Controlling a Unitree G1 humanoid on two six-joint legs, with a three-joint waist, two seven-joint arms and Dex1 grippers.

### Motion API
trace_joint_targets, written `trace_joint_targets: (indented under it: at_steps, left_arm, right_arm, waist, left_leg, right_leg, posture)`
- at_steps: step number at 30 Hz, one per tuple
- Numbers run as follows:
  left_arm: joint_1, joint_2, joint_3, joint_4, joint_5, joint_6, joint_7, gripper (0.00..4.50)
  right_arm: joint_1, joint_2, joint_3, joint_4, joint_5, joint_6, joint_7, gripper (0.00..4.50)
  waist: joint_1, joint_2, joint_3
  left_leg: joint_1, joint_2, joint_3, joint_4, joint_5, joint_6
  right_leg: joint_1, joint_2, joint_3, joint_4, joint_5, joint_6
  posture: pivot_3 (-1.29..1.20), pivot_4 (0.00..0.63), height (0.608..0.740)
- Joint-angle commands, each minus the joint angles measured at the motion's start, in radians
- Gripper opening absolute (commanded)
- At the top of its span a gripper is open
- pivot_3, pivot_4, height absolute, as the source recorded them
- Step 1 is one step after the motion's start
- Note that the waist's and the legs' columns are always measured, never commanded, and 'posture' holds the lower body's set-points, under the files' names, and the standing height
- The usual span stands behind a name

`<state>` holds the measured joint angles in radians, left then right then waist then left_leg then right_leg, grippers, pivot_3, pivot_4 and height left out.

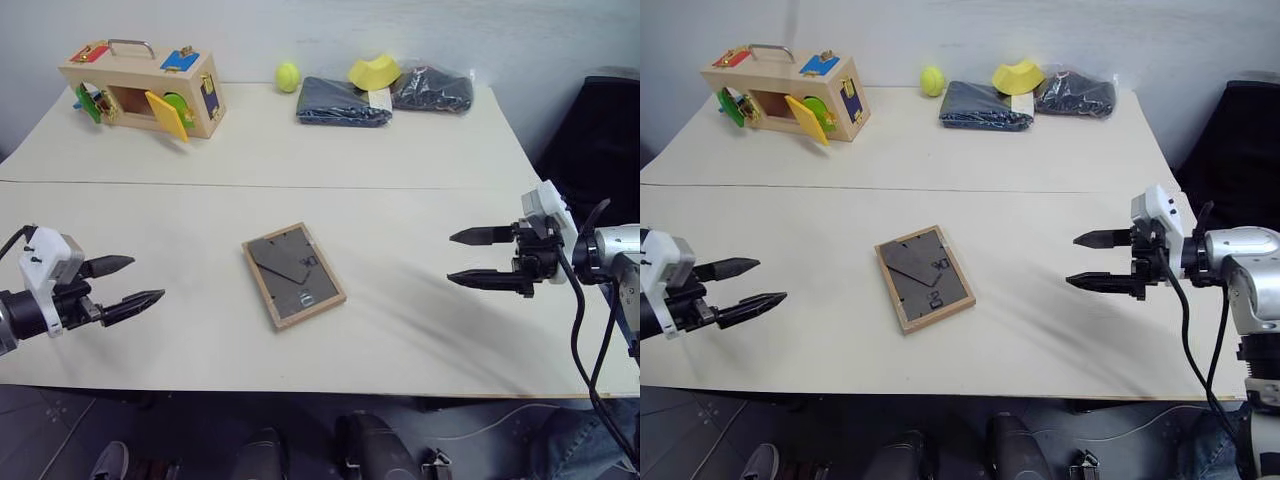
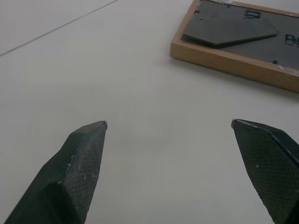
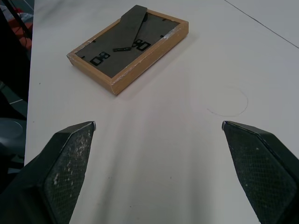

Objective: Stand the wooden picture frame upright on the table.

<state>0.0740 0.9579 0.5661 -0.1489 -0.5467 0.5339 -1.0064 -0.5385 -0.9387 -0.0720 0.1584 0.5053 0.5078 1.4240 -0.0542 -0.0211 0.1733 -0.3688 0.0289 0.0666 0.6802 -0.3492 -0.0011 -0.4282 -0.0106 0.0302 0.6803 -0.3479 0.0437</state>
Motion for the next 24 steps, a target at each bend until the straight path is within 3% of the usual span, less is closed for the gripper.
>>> trace_joint_targets:
  at_steps: [1, 10, 13, 20, 24]
  left_arm:
    - [0.027, -0.004, 0.034, -0.045, 0.014, -0.05, -0.004, 4.5]
    - [0.036, -0.02, 0.009, -0.057, 0.053, -0.05, 0.051, 4.5]
    - [0.03, -0.007, -0.051, -0.051, 0.082, -0.091, 0.019, 4.5]
    - [-0.145, 0.016, -0.323, 0.098, 0.283, -0.236, 0.023, 2.36]
    - [-0.276, -0.03, -0.454, 0.193, 0.369, -0.34, 0.02, 1.08]
  right_arm:
    - [-0.023, 0.004, -0.004, -0.012, 0.004, -0.007, 0.008, 4.47]
    - [-0.046, 0.048, 0.013, 0.005, -0.029, -0.043, -0.03, 4.47]
    - [-0.048, 0.095, 0.045, 0.007, -0.091, -0.123, -0.079, 4.47]
    - [-0.111, 0.256, 0.188, 0.044, -0.288, -0.27, -0.24, 2.19]
    - [-0.144, 0.346, 0.252, 0.089, -0.364, -0.313, -0.309, 0.75]
  waist:
    - [0.0, 0.0, 0.0]
    - [0.0, 0.001, 0.001]
    - [-0.001, 0.001, 0.001]
    - [-0.003, 0.001, 0.001]
    - [-0.002, 0.001, 0.001]
  left_leg:
    - [0.0, 0.0, 0.0, 0.0, 0.0, 0.0]
    - [0.0, 0.0, 0.0, 0.0, 0.0, 0.0]
    - [0.0, 0.0, 0.0, 0.0, 0.0, 0.0]
    - [0.0, 0.0, 0.0, 0.001, 0.001, -0.001]
    - [-0.001, -0.001, 0.0, 0.002, 0.003, -0.004]
  right_leg:
    - [0.0, 0.0, 0.0, 0.0, 0.0, 0.0]
    - [0.0, 0.0, 0.0, 0.001, 0.0, 0.0]
    - [0.0, 0.0, 0.0, 0.001, 0.0, 0.0]
    - [-0.001, 0.001, 0.0, 0.003, 0.0, 0.0]
    - [-0.001, 0.001, 0.0, 0.002, 0.0, 0.0]
  posture:
    - [0.0, 0.15, 0.74]
    - [0.0, 0.15, 0.74]
    - [0.0, 0.15, 0.74]
    - [0.0, 0.15, 0.74]
    - [0.0, 0.15, 0.74]
